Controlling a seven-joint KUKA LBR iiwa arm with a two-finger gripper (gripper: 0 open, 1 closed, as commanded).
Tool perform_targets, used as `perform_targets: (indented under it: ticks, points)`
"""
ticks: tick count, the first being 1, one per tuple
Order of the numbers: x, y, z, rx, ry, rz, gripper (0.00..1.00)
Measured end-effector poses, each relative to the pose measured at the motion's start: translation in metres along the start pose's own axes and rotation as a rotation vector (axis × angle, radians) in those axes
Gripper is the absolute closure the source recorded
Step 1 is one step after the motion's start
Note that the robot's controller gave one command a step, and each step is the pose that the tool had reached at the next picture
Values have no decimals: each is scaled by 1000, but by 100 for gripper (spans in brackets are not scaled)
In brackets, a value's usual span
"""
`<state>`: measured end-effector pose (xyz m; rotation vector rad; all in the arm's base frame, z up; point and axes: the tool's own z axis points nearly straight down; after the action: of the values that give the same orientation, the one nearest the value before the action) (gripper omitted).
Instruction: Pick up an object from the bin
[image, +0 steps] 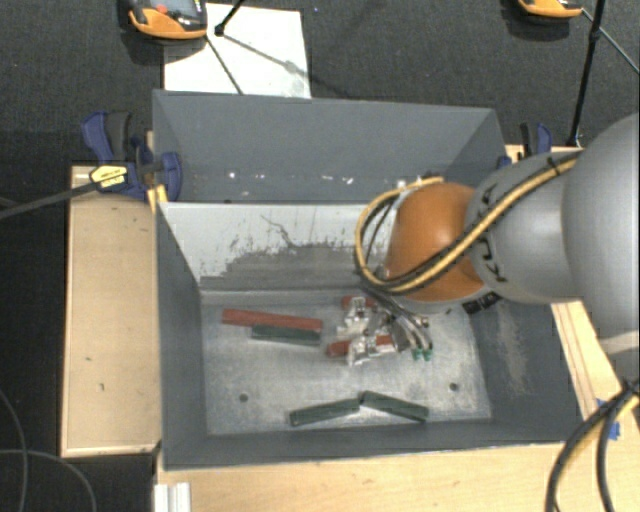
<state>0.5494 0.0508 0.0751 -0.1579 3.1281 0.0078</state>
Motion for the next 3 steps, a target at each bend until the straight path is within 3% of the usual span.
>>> perform_targets:
  ticks: [3]
  points:
    - [3,-1,-17,3,9,0,100]
